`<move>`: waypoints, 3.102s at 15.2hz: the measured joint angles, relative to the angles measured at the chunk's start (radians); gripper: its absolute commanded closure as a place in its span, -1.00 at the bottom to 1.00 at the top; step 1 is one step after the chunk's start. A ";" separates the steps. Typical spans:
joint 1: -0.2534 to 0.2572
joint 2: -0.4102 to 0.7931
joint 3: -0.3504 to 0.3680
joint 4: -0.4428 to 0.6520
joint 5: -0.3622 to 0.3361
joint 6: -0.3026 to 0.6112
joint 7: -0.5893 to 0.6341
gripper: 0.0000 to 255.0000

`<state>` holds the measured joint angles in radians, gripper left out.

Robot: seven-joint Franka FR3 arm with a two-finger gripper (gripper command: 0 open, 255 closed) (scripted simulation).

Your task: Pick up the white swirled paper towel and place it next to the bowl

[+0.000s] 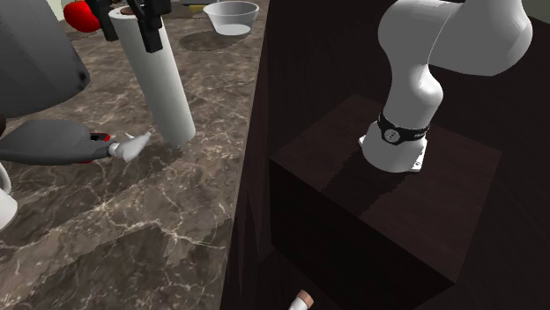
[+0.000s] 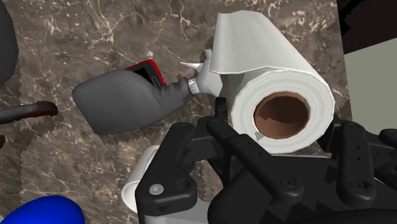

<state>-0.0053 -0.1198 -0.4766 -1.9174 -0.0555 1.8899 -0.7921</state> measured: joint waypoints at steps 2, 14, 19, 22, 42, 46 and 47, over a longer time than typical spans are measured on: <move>0.001 0.001 0.001 0.031 0.001 -0.030 0.001 1.00; 0.003 0.019 0.001 0.205 0.011 -0.188 -0.008 1.00; 0.003 0.034 0.000 0.292 0.018 -0.262 -0.012 1.00; 0.002 0.052 -0.004 0.351 0.026 -0.305 -0.019 1.00; -0.140 -0.178 -0.174 0.212 -0.098 -0.347 -0.325 1.00; -0.167 -0.174 -0.246 0.232 -0.105 -0.355 -0.424 1.00; -0.174 -0.179 -0.260 0.236 -0.110 -0.359 -0.446 1.00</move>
<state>-0.1797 -0.2988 -0.7369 -1.6819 -0.1652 1.5307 -1.2385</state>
